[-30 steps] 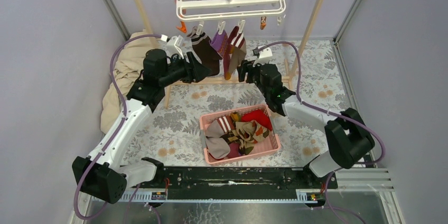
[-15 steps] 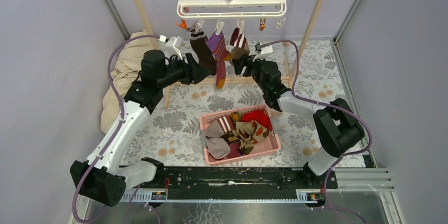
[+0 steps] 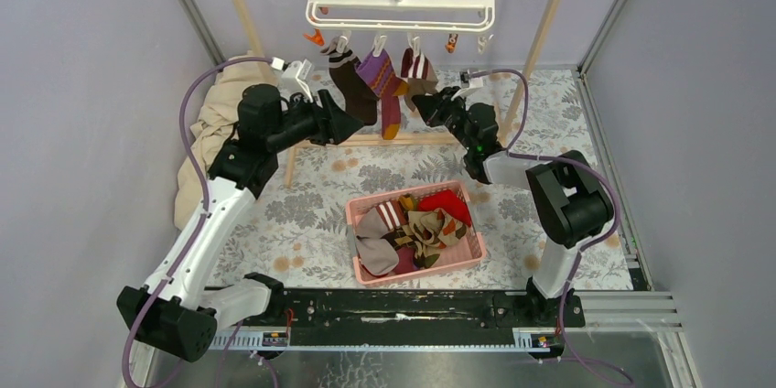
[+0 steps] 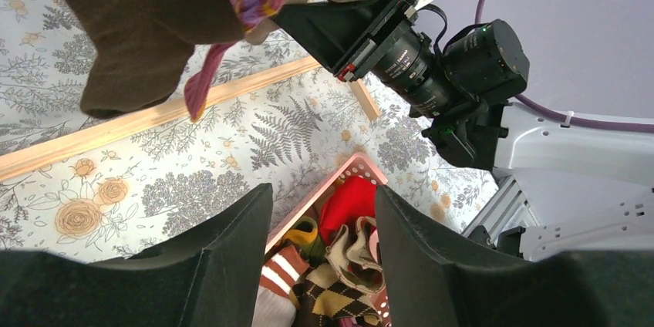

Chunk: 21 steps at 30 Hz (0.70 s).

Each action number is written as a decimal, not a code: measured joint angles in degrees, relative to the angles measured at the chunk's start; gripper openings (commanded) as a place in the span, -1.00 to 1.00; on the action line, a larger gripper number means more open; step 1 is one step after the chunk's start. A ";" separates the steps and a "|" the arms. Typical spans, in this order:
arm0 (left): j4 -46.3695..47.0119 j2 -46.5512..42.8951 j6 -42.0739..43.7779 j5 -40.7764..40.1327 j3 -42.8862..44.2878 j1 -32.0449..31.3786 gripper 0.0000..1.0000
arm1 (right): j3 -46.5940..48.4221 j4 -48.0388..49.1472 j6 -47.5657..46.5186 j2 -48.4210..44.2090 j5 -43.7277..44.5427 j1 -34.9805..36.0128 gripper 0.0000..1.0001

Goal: Remove the socks clipped to the hanger
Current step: Remove the sock from the hanger.

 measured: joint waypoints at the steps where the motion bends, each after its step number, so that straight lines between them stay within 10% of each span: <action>1: -0.20 -0.04 0.00 0.20 0.33 0.00 0.19 | 0.00 0.87 0.68 -0.07 -1.01 -0.17 -0.90; 9: -1.29 -0.22 -0.90 3.80 4.50 0.00 0.27 | -3.54 1.64 4.50 -7.39 -6.51 -1.55 -1.00; 13: -1.40 -0.22 -1.57 5.77 7.76 0.00 0.49 | -5.38 -1.81 5.05 -14.21 -8.22 -1.75 -1.00; 15: -1.22 -0.20 -1.92 6.47 9.57 0.00 0.96 | -5.92 -4.13 5.22 -17.59 -9.57 -1.75 -1.00; 21: 2.43 0.68 -3.80 8.61 12.13 -0.07 0.97 | -6.40 -12.94 5.68 -24.83 -14.34 -1.75 -1.00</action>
